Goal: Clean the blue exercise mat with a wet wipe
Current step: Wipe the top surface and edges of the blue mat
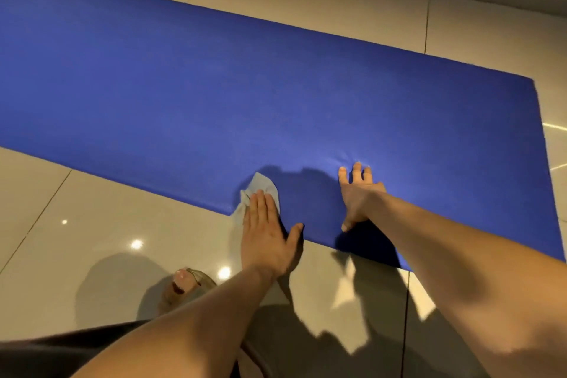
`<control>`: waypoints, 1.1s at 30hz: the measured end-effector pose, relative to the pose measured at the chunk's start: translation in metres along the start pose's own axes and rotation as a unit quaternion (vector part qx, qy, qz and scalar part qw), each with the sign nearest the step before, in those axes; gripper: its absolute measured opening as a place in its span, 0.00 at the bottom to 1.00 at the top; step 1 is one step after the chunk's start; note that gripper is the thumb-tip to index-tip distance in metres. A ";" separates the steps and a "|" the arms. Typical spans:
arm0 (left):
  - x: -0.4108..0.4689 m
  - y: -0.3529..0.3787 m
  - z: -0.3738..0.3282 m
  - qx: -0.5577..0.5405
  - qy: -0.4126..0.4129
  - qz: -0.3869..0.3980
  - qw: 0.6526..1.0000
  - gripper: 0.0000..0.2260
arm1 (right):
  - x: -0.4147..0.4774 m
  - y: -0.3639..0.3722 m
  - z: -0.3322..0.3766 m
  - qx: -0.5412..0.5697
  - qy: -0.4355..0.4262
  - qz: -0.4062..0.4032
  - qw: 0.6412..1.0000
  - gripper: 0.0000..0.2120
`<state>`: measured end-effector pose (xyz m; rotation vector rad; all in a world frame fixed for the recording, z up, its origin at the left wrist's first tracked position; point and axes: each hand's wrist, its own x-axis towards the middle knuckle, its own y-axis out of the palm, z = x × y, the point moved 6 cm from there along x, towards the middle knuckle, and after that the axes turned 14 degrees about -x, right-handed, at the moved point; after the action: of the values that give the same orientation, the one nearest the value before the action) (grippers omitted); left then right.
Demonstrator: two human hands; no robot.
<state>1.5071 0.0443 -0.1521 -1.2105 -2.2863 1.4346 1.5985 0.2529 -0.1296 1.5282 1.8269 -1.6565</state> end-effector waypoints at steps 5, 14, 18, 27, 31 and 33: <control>-0.001 0.008 -0.019 -0.048 -0.061 -0.058 0.995 0.47 | -0.002 0.016 -0.012 0.045 -0.030 -0.076 0.996 0.67; -0.012 0.019 -0.043 -0.080 -0.116 -0.040 0.989 0.47 | -0.006 0.014 -0.017 0.024 -0.072 -0.063 0.995 0.65; -0.019 0.029 -0.054 -0.069 -0.122 0.001 0.990 0.49 | -0.004 0.005 -0.020 0.018 -0.067 -0.039 0.997 0.62; -0.025 0.038 -0.058 -0.123 -0.135 -0.050 0.982 0.46 | -0.002 0.013 -0.027 -0.004 -0.109 -0.088 0.990 0.59; -0.038 0.068 -0.097 -0.159 -0.166 -0.065 0.971 0.47 | -0.003 0.012 -0.031 -0.029 -0.141 -0.088 0.986 0.61; -0.049 0.080 -0.118 -0.185 -0.162 -0.072 0.966 0.46 | -0.002 0.015 -0.033 -0.036 -0.142 -0.095 0.985 0.62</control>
<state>1.6450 0.1041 -0.1445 -0.9152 -2.9012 1.2674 1.6253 0.2763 -0.1261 1.0520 1.8975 -1.7634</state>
